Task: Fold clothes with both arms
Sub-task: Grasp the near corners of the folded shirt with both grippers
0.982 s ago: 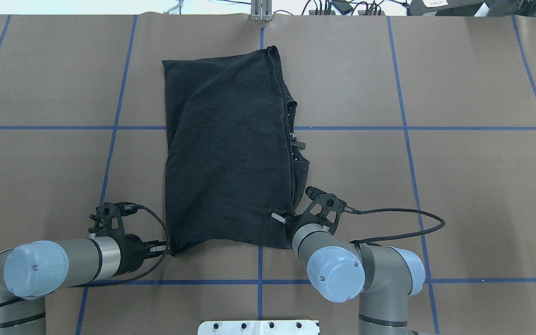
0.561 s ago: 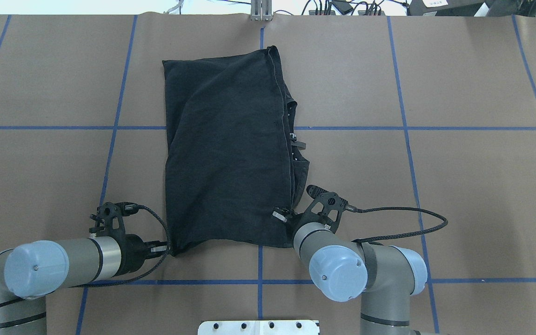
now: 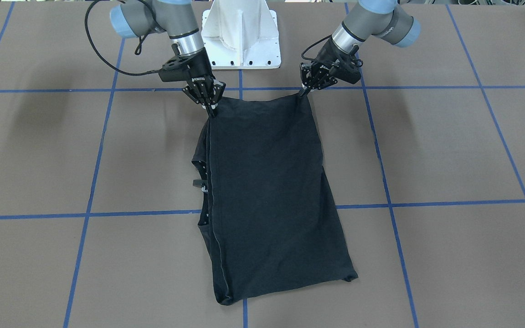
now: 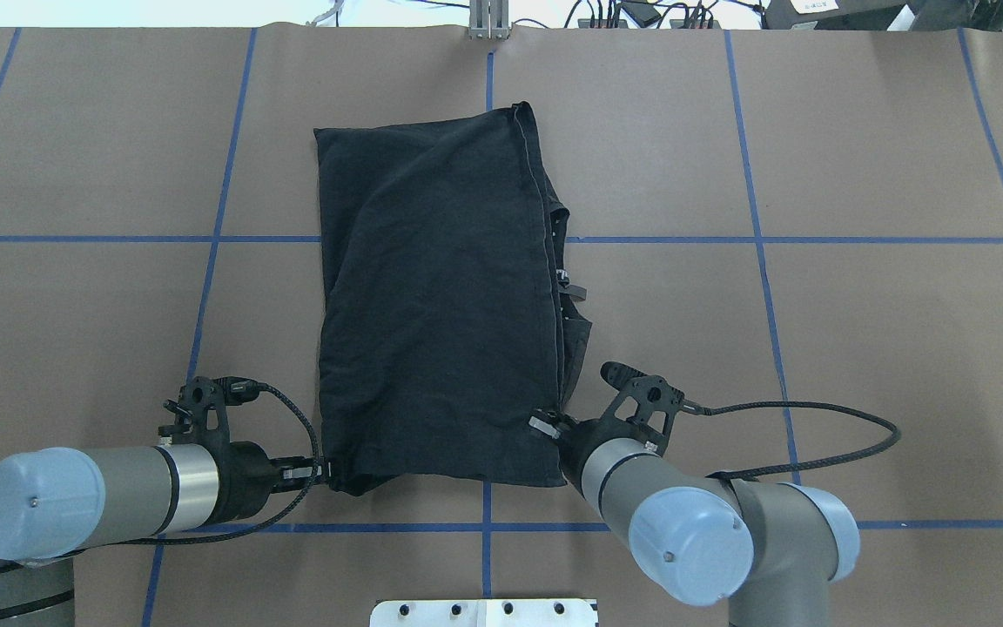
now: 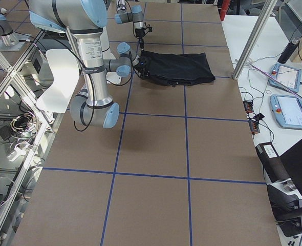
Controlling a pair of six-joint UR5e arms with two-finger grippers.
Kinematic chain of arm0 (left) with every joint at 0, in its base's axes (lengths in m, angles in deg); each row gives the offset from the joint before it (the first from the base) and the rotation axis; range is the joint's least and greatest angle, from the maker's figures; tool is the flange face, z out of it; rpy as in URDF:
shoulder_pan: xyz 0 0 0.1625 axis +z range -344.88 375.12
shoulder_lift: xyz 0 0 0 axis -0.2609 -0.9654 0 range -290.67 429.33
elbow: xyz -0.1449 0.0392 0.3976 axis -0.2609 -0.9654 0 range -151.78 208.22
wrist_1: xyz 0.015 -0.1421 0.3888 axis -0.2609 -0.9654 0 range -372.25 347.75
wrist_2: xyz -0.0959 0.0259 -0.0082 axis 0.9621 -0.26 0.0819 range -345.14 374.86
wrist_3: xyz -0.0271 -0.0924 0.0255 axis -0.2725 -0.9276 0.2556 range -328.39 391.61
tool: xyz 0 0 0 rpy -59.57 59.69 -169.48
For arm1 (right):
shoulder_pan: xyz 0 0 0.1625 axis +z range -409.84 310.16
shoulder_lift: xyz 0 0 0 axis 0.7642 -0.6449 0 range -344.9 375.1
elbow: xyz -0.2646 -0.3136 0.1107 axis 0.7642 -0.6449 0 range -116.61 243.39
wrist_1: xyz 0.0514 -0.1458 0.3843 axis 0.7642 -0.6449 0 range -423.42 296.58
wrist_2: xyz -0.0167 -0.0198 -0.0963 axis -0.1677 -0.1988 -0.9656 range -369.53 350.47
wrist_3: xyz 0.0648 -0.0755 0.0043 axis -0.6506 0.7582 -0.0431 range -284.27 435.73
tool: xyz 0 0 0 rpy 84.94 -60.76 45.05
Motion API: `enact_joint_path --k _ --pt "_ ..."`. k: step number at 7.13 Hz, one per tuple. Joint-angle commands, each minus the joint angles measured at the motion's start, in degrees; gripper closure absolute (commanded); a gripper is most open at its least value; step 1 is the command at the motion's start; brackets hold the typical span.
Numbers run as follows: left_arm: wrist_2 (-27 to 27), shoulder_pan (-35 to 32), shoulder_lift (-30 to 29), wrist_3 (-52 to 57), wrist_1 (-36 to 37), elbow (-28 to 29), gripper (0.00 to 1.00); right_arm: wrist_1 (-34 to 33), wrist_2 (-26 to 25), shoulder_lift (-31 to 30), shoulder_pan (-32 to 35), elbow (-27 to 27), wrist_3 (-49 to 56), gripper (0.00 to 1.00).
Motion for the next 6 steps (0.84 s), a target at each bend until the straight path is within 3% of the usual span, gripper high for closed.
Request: enact_joint_path --k 1,4,6 --pt "1.9 1.0 2.7 0.0 4.4 -9.9 1.00 -0.2 -2.4 -6.6 -6.1 9.8 0.0 1.00" --pt "4.8 1.7 2.1 0.0 13.5 -18.4 1.00 -0.5 -2.7 -8.3 -7.7 15.5 0.1 1.00" --pt "6.9 0.2 0.7 0.8 16.4 -17.9 1.00 -0.5 -1.2 -7.5 -3.1 15.7 2.2 1.00"
